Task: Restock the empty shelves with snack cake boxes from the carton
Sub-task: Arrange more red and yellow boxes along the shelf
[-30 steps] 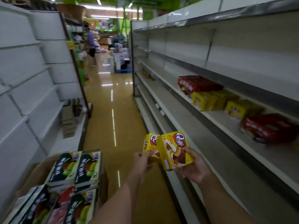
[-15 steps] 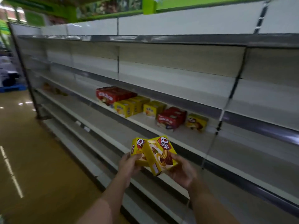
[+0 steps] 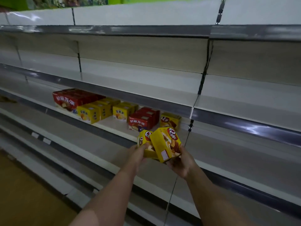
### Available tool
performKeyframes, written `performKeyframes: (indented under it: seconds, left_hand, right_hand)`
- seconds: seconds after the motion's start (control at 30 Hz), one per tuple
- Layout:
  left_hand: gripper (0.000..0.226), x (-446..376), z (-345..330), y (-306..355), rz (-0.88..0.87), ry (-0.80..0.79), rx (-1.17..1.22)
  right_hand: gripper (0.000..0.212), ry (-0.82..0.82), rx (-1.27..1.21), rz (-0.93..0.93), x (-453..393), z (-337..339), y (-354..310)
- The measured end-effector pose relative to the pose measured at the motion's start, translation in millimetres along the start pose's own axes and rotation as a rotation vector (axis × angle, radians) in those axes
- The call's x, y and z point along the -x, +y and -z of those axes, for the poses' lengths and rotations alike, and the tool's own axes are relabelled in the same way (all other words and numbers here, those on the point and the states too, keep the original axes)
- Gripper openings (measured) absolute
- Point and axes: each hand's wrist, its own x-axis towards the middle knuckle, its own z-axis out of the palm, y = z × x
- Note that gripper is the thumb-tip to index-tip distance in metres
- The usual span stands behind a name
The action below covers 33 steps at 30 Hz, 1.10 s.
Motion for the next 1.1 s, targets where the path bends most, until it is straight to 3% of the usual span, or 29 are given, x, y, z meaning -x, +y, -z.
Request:
performKeyframes:
  seconds: [0.17, 0.33, 0.4, 0.53, 0.73, 0.87, 1.0, 1.1]
  left_hand:
    - [0.072, -30, -19, 2, 0.028, 0.008, 0.066]
    - [0.035, -59, -31, 16, 0.031, -0.046, 0.063]
    - [0.027, -72, -37, 25, 0.024, -0.095, 0.061]
    - [0.037, -103, -47, 37, 0.008, -0.203, -0.017]
    - [0.042, -142, -54, 29, -0.013, -0.328, -0.077]
    - [0.058, -158, -53, 19, -0.073, -0.393, -0.220]
    - [0.059, -167, -50, 14, -0.187, -0.418, -0.330]
    - [0.056, -165, -50, 17, -0.136, -0.417, -0.378]
  right_hand:
    - [0.019, 0.003, 0.070, 0.102, -5, 8, -23]
    - [0.014, 0.046, 0.008, 0.135, -20, 7, -38]
    - [0.015, 0.079, 0.008, 0.168, -27, 6, -44]
    - [0.031, 0.103, -0.024, 0.194, -44, 4, -52]
    - [0.028, 0.150, -0.037, 0.353, -62, 1, -46]
    - [0.040, 0.162, 0.085, 0.398, -63, 6, -31]
    - [0.050, 0.237, 0.364, 0.413, -65, 4, -27]
    - [0.049, 0.254, 0.372, 0.457, -70, -3, -27]
